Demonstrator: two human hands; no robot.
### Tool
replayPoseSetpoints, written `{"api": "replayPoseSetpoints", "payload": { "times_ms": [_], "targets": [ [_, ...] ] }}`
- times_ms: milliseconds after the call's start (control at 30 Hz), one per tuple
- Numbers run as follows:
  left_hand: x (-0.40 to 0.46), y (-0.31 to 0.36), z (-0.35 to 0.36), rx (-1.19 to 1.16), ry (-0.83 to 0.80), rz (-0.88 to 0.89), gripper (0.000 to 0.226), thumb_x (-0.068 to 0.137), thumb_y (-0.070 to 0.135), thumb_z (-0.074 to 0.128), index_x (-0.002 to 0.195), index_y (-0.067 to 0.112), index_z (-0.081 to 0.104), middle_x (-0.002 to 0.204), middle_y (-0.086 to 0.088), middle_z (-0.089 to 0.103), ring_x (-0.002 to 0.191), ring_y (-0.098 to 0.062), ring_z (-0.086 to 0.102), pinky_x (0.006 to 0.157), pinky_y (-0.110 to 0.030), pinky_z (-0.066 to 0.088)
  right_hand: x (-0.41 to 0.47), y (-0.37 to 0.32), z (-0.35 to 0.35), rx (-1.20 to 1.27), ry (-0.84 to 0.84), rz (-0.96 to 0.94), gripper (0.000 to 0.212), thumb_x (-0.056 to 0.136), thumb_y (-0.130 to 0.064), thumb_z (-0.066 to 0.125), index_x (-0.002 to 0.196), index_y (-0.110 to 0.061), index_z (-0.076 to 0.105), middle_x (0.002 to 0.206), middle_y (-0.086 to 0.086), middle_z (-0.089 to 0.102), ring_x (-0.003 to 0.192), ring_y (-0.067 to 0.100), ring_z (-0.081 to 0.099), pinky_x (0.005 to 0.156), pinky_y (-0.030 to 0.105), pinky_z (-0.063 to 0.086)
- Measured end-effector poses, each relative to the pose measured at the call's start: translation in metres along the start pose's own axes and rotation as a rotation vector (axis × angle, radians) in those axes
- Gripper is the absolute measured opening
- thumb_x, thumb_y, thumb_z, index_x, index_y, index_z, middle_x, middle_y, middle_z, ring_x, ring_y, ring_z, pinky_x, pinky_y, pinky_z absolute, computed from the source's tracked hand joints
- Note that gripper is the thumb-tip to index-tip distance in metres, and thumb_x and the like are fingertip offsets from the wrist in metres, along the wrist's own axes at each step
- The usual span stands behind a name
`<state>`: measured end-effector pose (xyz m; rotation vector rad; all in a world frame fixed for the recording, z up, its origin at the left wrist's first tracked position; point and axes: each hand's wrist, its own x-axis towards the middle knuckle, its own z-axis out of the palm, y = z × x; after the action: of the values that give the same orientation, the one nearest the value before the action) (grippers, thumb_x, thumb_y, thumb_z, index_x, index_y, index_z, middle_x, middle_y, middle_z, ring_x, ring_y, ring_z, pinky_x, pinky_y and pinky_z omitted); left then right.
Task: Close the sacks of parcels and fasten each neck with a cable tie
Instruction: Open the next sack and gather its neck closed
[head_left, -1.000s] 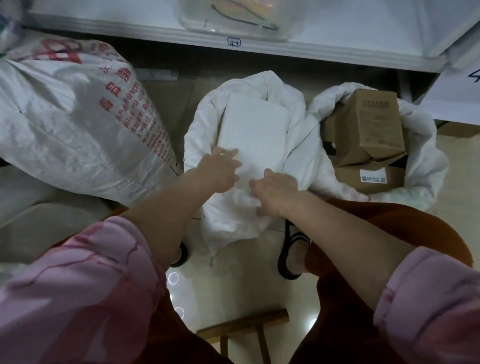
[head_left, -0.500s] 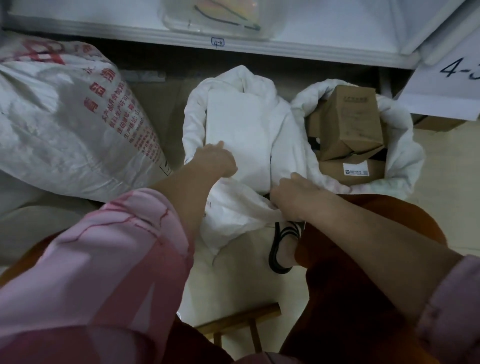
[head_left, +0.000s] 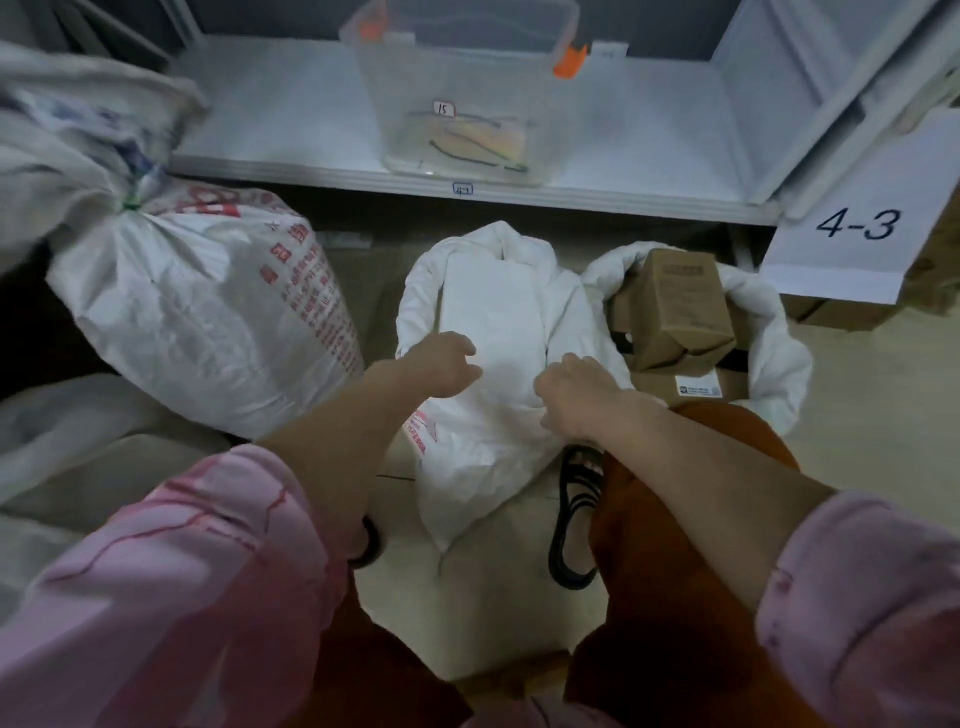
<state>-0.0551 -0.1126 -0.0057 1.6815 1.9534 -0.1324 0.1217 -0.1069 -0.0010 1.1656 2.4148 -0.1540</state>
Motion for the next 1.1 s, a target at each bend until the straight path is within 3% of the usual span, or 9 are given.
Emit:
{"api": "replayPoseSetpoints", "payload": {
  "times_ms": [100, 267, 400, 633, 800, 1100],
  "targets": [
    [-0.028, -0.006, -0.016, -0.005, 0.018, -0.002, 0.048, 0.096, 0.036, 0.051, 0.138, 0.015, 0.048, 0.147, -0.002, 0.041, 0.135, -0.02, 0.037, 0.108, -0.03, 0.031, -0.01, -0.015, -0.015, -0.002, 0.037, 0.0, 0.023, 0.094, -0.02, 0.05, 0.115, -0.011, 0.054, 0.12, 0.009, 0.051, 0.114, 0.026, 0.042, 0.09, 0.032, 0.033],
    [-0.084, -0.018, -0.033, -0.027, 0.019, -0.019, 0.041, 0.096, 0.032, 0.052, 0.131, 0.011, 0.056, 0.137, -0.004, 0.052, 0.124, -0.02, 0.049, 0.095, -0.026, 0.037, -0.029, -0.049, -0.039, -0.037, 0.201, -0.015, 0.028, 0.09, -0.021, 0.055, 0.117, -0.014, 0.056, 0.119, 0.007, 0.052, 0.111, 0.026, 0.044, 0.086, 0.032, 0.034],
    [-0.124, -0.031, -0.044, -0.033, 0.063, -0.01, 0.041, 0.096, 0.032, 0.052, 0.132, 0.012, 0.056, 0.136, -0.004, 0.054, 0.123, -0.02, 0.051, 0.1, -0.029, 0.038, -0.048, -0.079, -0.063, -0.046, 0.294, -0.045, 0.032, 0.091, -0.025, 0.057, 0.122, -0.016, 0.055, 0.121, 0.007, 0.051, 0.11, 0.025, 0.044, 0.088, 0.032, 0.036],
    [-0.177, -0.064, -0.066, -0.131, 0.227, 0.0, 0.032, 0.095, 0.028, 0.055, 0.122, 0.014, 0.063, 0.126, -0.003, 0.061, 0.113, -0.018, 0.057, 0.095, -0.028, 0.042, -0.065, -0.128, -0.101, -0.046, 0.481, -0.063, 0.032, 0.092, -0.027, 0.056, 0.121, -0.015, 0.056, 0.126, 0.008, 0.053, 0.115, 0.024, 0.046, 0.091, 0.031, 0.04],
    [-0.205, -0.103, -0.078, -0.163, 0.34, -0.043, 0.032, 0.096, 0.026, 0.054, 0.123, 0.012, 0.062, 0.128, -0.005, 0.06, 0.115, -0.019, 0.055, 0.098, -0.028, 0.04, -0.065, -0.166, -0.129, 0.022, 0.574, -0.161, 0.022, 0.092, -0.024, 0.056, 0.11, -0.011, 0.056, 0.117, 0.008, 0.053, 0.107, 0.024, 0.043, 0.081, 0.031, 0.037],
    [-0.224, -0.173, -0.081, -0.284, 0.404, -0.211, 0.041, 0.094, 0.031, 0.056, 0.131, 0.014, 0.055, 0.136, -0.003, 0.054, 0.124, -0.018, 0.05, 0.106, -0.03, 0.038, -0.026, -0.224, -0.154, 0.072, 0.551, -0.293, 0.029, 0.089, -0.023, 0.06, 0.116, -0.014, 0.056, 0.121, 0.007, 0.052, 0.109, 0.023, 0.044, 0.081, 0.029, 0.035]
  ]
}}
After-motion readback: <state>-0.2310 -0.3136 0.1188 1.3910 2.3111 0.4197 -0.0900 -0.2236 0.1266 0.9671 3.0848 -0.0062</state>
